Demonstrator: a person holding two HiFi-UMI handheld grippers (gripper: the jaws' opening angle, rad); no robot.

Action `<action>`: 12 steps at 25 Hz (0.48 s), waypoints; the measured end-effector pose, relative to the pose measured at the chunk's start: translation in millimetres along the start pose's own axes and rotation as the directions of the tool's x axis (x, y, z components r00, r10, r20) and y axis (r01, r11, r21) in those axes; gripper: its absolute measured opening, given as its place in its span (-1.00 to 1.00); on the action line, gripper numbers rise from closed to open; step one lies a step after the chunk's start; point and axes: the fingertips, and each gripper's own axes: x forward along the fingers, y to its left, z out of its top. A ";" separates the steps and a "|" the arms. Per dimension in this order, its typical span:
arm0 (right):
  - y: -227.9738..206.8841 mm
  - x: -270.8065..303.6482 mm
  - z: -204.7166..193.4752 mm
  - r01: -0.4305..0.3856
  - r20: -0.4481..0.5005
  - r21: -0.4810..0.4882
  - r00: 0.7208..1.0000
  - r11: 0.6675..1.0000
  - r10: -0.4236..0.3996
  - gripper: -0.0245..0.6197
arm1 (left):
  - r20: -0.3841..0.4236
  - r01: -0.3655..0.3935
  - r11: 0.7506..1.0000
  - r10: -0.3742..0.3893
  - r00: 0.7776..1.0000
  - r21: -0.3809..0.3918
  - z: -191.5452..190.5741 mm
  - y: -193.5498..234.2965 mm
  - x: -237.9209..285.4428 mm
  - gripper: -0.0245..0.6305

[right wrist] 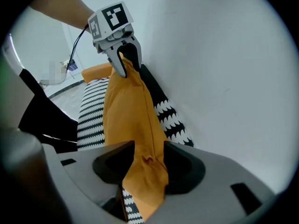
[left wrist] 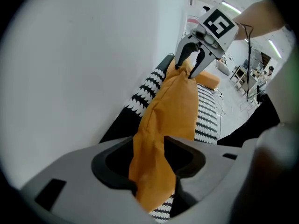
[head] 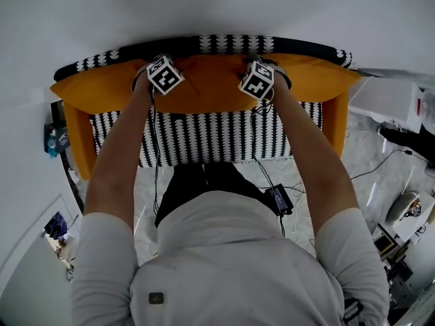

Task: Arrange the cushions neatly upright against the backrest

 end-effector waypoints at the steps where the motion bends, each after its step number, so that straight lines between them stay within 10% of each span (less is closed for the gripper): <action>1: 2.9 -4.4 3.6 0.003 0.010 0.008 1.000 1.000 -0.003 -0.26 | 0.017 -0.002 1.000 0.002 1.000 -0.009 0.3 -1.4 -4.7 -0.28; 12: 44.3 -60.9 70.6 0.018 0.193 0.224 0.979 0.974 -0.063 -0.27 | 0.272 -0.025 0.984 0.073 0.959 -0.175 -2.9 -20.7 -91.5 -0.28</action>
